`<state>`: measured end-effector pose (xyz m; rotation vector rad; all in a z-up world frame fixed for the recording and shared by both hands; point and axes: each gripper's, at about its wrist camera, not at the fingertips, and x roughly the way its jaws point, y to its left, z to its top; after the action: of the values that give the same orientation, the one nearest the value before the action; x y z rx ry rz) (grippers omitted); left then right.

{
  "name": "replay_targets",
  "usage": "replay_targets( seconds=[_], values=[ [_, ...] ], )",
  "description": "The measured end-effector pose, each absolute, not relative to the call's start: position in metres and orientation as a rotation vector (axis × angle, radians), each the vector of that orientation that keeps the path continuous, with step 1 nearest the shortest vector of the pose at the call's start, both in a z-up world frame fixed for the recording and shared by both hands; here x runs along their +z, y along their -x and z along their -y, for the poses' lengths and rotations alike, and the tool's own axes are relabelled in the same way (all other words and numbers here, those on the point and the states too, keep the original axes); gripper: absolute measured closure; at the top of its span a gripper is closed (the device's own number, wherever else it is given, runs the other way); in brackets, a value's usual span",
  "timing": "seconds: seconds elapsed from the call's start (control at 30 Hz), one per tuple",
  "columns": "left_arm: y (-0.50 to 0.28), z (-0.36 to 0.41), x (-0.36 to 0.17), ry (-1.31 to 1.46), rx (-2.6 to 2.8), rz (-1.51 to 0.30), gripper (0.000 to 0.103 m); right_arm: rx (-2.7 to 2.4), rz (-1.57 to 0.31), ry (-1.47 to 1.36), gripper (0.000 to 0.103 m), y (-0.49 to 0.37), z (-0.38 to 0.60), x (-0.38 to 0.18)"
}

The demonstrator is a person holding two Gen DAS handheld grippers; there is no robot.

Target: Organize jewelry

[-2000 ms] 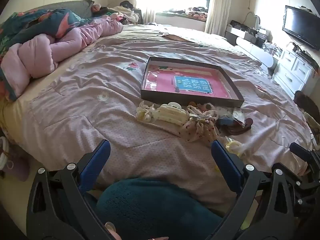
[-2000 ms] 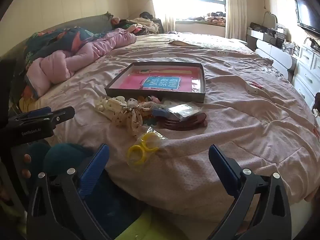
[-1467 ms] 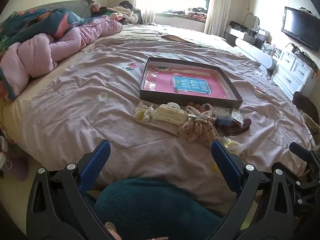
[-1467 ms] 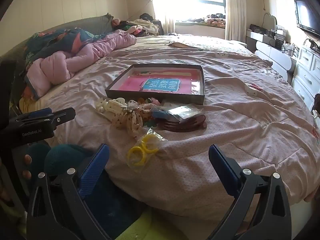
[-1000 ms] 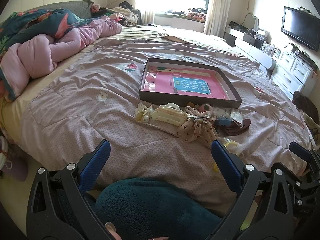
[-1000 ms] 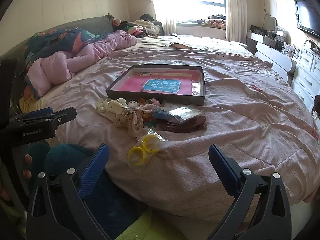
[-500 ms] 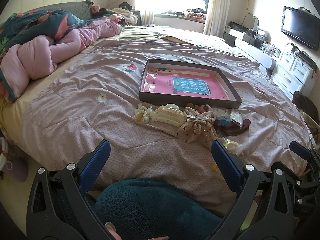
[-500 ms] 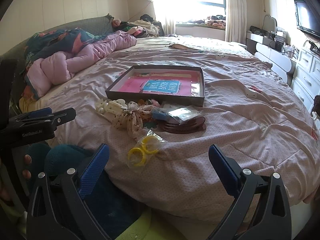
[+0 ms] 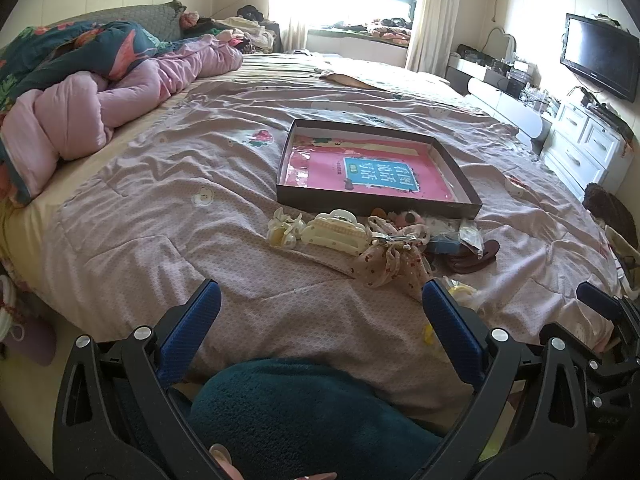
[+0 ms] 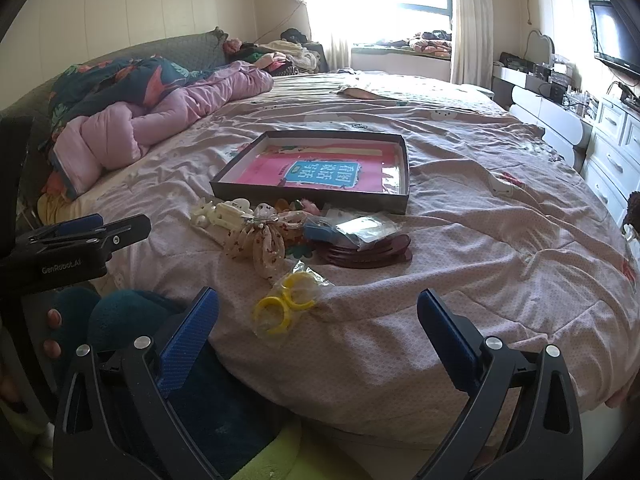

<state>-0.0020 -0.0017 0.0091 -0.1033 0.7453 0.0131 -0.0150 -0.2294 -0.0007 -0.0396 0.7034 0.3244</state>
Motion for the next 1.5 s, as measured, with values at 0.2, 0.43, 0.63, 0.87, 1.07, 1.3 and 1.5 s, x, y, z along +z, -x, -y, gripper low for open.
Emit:
replay_targets(
  seconds=[0.2,0.43,0.63,0.87,1.07,1.3,1.5],
  values=[
    [0.001,0.002,0.012,0.113,0.007,-0.741,0.010,0.326,-0.707,0.044,0.006,0.014,0.228,-0.001],
    [0.000,-0.001,0.007,0.121,0.003,-0.745,0.010,0.348,-0.738,0.064,0.006,0.008,0.221,-0.010],
    [-0.004,-0.011,0.000,0.155,-0.005,-0.758,0.010,0.384,-0.782,0.077,0.006,-0.001,0.213,-0.023],
    [-0.018,-0.018,-0.008,0.162,-0.016,-0.793,0.010,0.407,-0.841,0.101,0.006,-0.019,0.203,-0.045],
    [-0.041,-0.010,-0.015,0.159,-0.069,-0.841,0.010,0.412,-0.864,0.118,0.006,-0.032,0.197,-0.057],
    [-0.073,0.002,-0.027,0.135,-0.108,-0.885,0.010,0.410,-0.881,0.124,0.006,-0.046,0.197,-0.069],
    [-0.093,0.014,-0.032,0.130,-0.153,-0.913,0.010,0.410,-0.871,0.116,0.007,-0.060,0.193,-0.078]
  ],
)
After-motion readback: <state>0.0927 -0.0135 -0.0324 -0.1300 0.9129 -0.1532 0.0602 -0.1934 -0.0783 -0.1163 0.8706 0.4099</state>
